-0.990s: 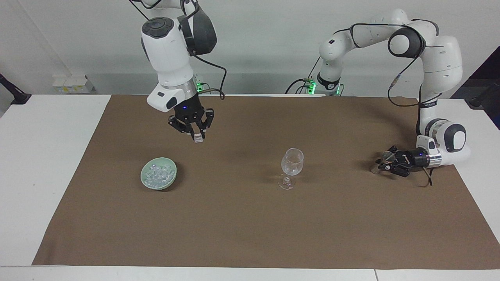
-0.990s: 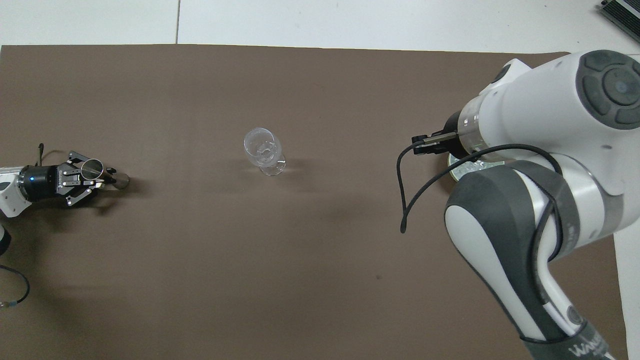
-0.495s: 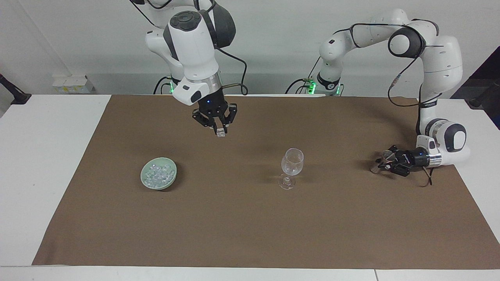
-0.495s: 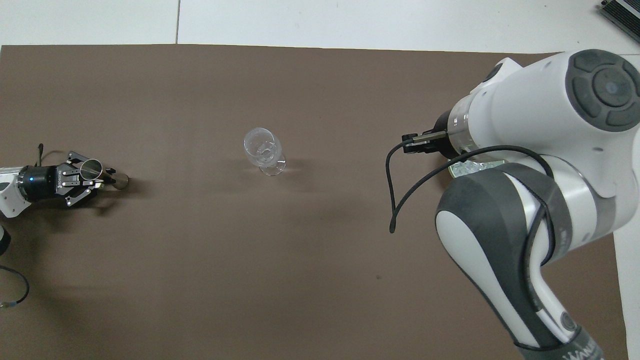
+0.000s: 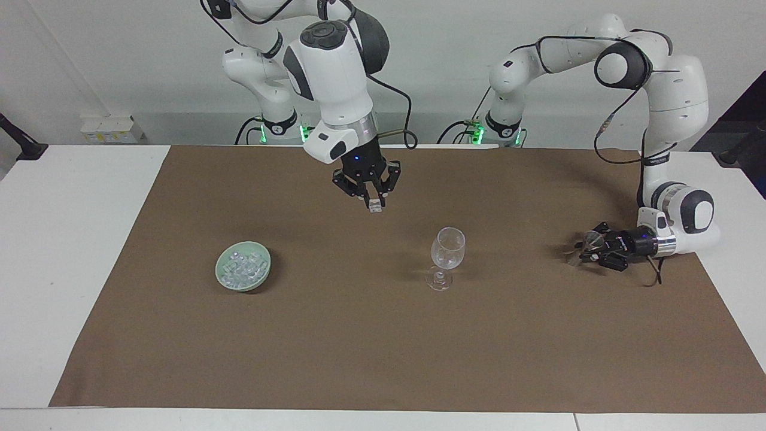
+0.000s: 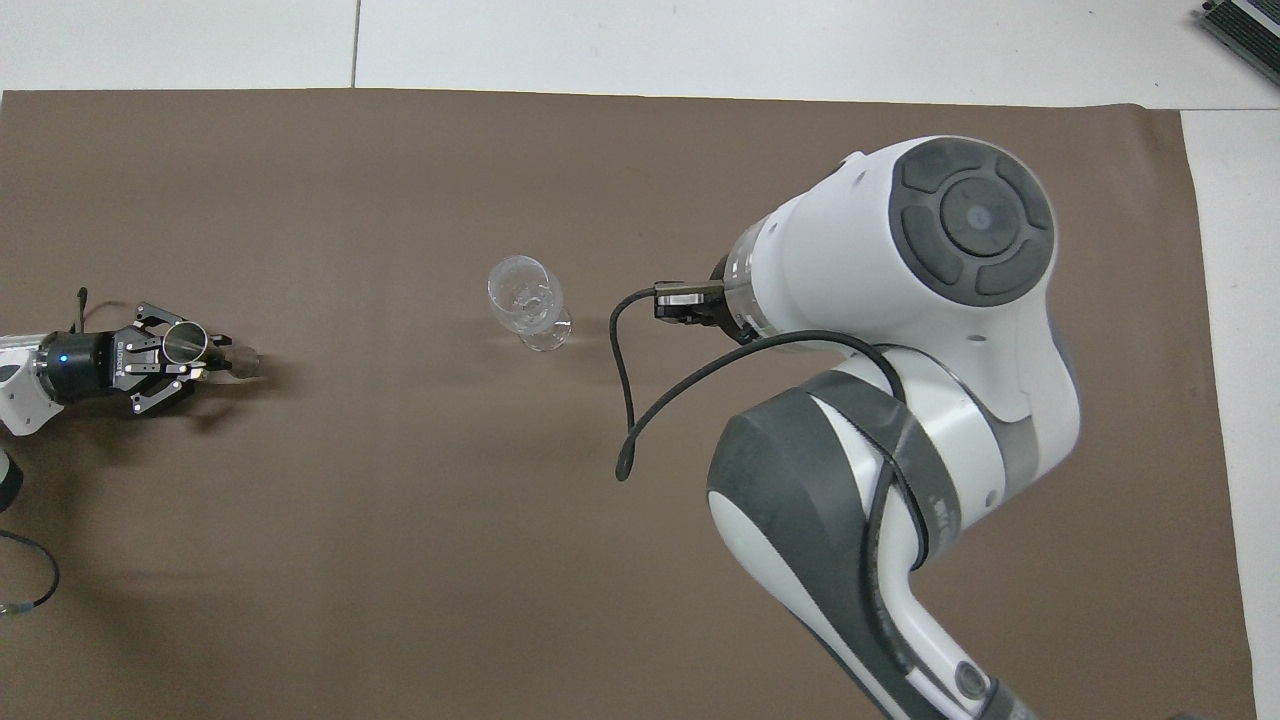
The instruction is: Pour wine and add ice with both arms
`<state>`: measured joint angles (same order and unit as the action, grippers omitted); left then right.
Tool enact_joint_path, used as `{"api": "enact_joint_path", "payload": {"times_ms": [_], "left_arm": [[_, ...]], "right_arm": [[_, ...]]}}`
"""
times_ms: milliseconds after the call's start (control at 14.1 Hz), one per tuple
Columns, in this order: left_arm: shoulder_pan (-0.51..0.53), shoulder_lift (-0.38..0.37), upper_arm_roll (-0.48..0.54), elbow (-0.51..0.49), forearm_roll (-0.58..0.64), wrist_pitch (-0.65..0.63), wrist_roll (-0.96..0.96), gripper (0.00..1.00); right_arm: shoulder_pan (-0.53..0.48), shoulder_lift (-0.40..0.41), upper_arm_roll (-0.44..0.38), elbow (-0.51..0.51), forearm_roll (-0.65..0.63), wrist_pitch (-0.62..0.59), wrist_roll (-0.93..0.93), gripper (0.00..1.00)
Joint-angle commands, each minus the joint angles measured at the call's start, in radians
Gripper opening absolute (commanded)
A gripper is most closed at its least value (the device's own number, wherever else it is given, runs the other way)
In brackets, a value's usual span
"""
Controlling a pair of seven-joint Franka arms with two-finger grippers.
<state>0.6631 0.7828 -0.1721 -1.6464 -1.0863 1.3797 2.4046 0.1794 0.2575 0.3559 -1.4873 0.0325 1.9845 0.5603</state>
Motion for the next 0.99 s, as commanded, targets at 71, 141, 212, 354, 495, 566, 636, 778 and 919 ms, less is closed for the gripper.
{"api": "enact_joint_path", "payload": {"times_ms": [71,141,212,354,495,566,636,778,919], "left_arm": [[0.026,-0.002,-0.007,0.003,-0.017,-0.016,0.007,0.66],[0.026,-0.010,-0.006,0.011,-0.012,-0.014,0.005,0.69],[0.027,-0.017,-0.003,0.019,-0.004,-0.016,0.004,0.71],[0.036,-0.036,-0.001,0.039,0.029,-0.022,0.001,0.73],[0.041,-0.060,0.000,0.072,0.081,-0.024,-0.004,0.70],[0.041,-0.076,-0.001,0.100,0.109,-0.025,-0.027,0.68],[0.039,-0.094,-0.006,0.121,0.141,-0.025,-0.076,0.68],[0.029,-0.170,-0.001,0.145,0.204,-0.027,-0.187,0.68],[0.024,-0.276,-0.009,0.143,0.279,-0.014,-0.302,0.68]], "right_arm": [[0.009,0.136,0.064,0.188,-0.069,0.005,0.151,0.00],[0.011,0.175,0.095,0.228,-0.101,0.020,0.197,0.00],[0.011,0.204,0.121,0.251,-0.144,0.039,0.242,0.00],[0.015,0.219,0.162,0.254,-0.196,0.057,0.273,0.00],[0.021,0.236,0.170,0.256,-0.200,0.092,0.296,0.00],[0.038,0.244,0.172,0.256,-0.204,0.097,0.299,0.00],[0.046,0.253,0.172,0.256,-0.216,0.100,0.305,0.00],[0.069,0.278,0.175,0.256,-0.256,0.132,0.340,0.00],[0.075,0.296,0.193,0.256,-0.278,0.149,0.355,0.00]]}}
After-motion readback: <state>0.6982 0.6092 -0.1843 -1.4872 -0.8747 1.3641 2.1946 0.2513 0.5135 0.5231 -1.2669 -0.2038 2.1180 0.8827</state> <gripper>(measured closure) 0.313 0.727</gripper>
